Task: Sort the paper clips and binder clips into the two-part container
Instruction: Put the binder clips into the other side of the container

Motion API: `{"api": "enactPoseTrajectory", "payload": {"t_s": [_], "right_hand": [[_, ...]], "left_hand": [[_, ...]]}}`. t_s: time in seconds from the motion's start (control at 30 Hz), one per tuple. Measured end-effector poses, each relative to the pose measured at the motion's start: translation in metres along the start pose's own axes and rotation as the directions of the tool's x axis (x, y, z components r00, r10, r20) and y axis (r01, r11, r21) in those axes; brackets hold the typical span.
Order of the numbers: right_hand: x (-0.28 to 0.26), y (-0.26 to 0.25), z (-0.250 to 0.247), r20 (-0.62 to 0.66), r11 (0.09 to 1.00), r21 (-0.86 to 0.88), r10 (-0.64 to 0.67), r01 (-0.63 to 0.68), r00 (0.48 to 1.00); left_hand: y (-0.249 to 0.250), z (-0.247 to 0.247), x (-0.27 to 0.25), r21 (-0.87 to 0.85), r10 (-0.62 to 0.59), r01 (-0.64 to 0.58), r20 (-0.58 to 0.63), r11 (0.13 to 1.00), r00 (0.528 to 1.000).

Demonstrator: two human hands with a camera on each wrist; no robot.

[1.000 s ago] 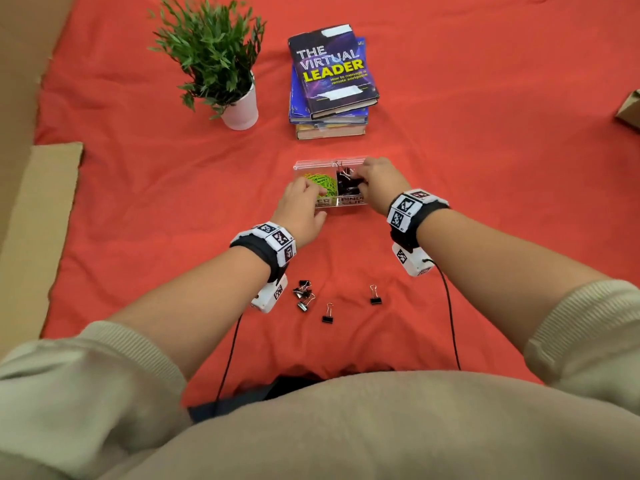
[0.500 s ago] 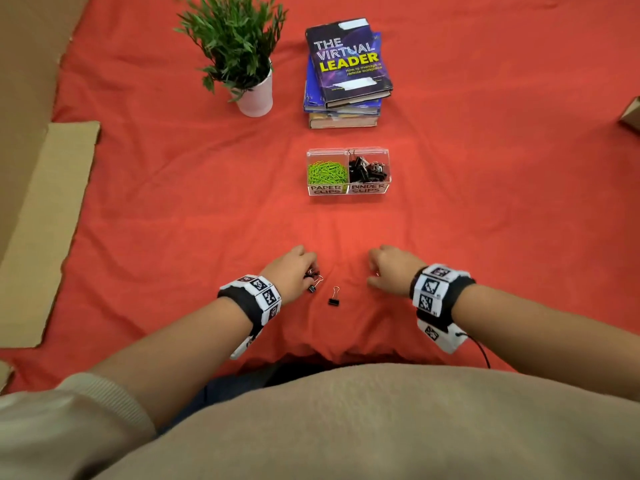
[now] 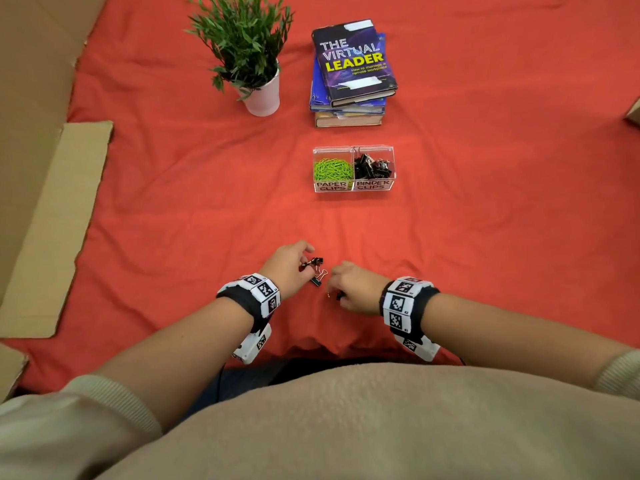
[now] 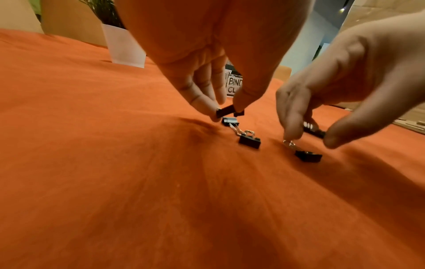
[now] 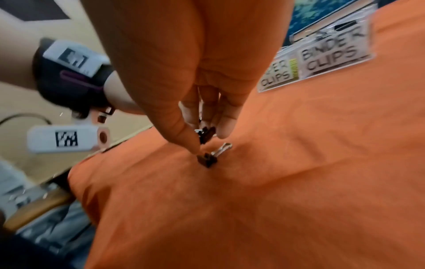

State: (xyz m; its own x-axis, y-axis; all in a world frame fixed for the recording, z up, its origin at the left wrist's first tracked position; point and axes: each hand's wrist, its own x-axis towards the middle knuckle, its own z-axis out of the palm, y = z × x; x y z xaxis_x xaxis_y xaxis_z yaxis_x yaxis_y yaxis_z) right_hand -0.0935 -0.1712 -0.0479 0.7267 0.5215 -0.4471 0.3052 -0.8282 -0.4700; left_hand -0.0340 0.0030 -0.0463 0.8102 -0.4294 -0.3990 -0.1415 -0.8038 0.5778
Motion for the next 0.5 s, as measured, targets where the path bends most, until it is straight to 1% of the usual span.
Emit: {"api": "enactPoseTrajectory", "payload": {"t_s": [0.07, 0.17, 0.27, 0.33, 0.37, 0.4, 0.43, 0.47, 0.5], "right_hand": [[0.002, -0.001, 0.004, 0.043, 0.994, -0.110, 0.016, -0.011, 0.999], [0.000, 0.002, 0.007, 0.028, 0.993, -0.112, 0.033, -0.029, 0.999], [-0.001, 0.005, 0.004, -0.016, 0.999, -0.033, 0.040, -0.040, 0.999], [-0.002, 0.009, -0.002, -0.088, 0.988, 0.134, 0.090, -0.078, 0.992], [-0.002, 0.013, -0.007, -0.133, 0.960, 0.254, 0.152, -0.114, 0.979], [-0.002, 0.017, -0.012, -0.167, 0.909, 0.386, 0.233, -0.154, 0.958], [-0.001, 0.022, -0.018, -0.177, 0.831, 0.525, 0.319, -0.185, 0.931], [0.001, 0.026, -0.023, -0.159, 0.725, 0.659, 0.395, -0.201, 0.905], [0.003, 0.028, -0.028, -0.123, 0.599, 0.774, 0.457, -0.203, 0.881]], "left_hand": [[-0.001, 0.000, -0.001, 0.017, -0.011, 0.012, -0.026, 1.000, 1.000], [-0.001, 0.001, -0.003, 0.007, -0.032, 0.032, -0.036, 0.999, 0.999], [0.000, 0.004, -0.003, -0.020, -0.016, 0.015, -0.021, 1.000, 1.000], [-0.002, 0.006, -0.001, -0.068, -0.030, 0.029, -0.026, 0.997, 0.999], [-0.001, 0.007, 0.000, -0.128, -0.064, 0.059, -0.029, 0.990, 0.998], [-0.001, 0.007, 0.001, -0.218, -0.105, 0.097, -0.024, 0.971, 0.994], [0.000, 0.006, 0.002, -0.313, -0.142, 0.132, -0.008, 0.941, 0.990], [0.002, 0.005, 0.002, -0.393, -0.170, 0.162, 0.014, 0.905, 0.985], [0.003, 0.003, 0.002, -0.443, -0.198, 0.194, 0.037, 0.876, 0.980]]}}
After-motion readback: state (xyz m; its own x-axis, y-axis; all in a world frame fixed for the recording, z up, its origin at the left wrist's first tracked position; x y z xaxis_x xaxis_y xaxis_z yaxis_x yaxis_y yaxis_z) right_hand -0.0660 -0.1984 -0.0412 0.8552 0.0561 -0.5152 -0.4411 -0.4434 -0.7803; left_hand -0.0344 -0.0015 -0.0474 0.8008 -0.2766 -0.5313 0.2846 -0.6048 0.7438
